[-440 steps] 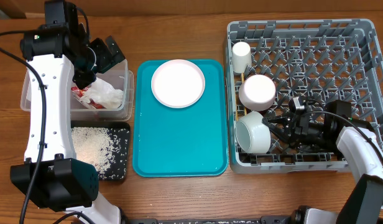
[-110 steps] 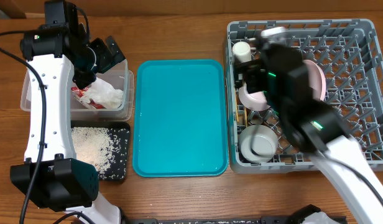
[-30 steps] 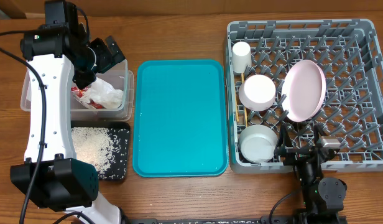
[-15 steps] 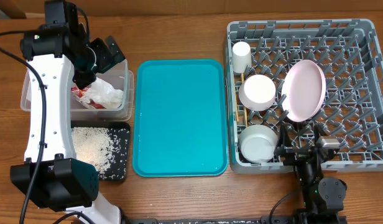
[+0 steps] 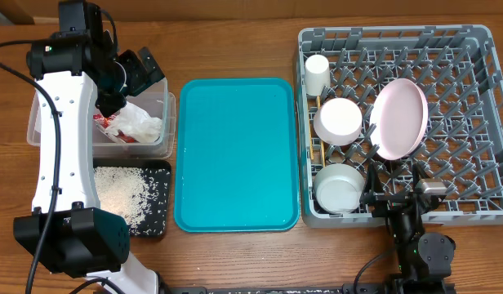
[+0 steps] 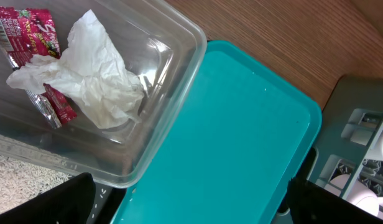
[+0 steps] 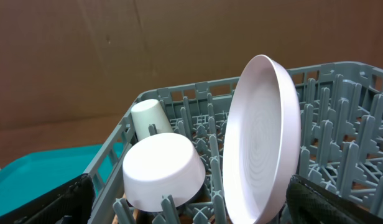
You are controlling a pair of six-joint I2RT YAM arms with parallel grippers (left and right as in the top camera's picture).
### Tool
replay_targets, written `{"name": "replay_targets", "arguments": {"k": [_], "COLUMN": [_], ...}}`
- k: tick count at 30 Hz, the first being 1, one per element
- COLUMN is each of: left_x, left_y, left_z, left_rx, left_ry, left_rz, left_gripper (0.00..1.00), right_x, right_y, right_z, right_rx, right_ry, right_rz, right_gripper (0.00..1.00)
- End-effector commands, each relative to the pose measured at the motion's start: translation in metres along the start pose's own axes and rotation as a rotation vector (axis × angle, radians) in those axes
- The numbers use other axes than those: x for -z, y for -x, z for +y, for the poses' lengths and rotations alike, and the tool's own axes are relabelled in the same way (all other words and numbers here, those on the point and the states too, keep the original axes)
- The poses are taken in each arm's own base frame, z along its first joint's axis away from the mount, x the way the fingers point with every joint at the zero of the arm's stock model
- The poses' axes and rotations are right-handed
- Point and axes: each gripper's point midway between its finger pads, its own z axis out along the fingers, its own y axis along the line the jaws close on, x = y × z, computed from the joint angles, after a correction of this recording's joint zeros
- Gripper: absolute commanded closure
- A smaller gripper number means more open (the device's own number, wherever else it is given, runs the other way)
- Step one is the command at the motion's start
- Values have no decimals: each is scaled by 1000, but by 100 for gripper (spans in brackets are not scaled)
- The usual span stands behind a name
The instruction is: Sort waste into correct bins and load items into the dishwasher
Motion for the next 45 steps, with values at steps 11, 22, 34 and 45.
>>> {"name": "replay_targets", "arguments": {"k": [11,22,34,45], "left_x": [55,183,234,231], "left_y": [-13,-65,-157,-203], "left_z": [-30,-34,50,95], "left_rx": [-89,-172,-140,-125], "left_ry": [-74,-190,-48,-10], "left_rz": [-119,-368,-454,-529], "left_gripper": [0,0,0,0], "right_x": [0,0,0,0], "right_y": [-2,-2,-2,-2], "right_z": [1,1,1,1], "right_rx": [7,7,7,7], "right_ry": [6,6,6,6], "right_rz": [-5,-5,-5,-5], "right_gripper": [0,0,0,0]}}
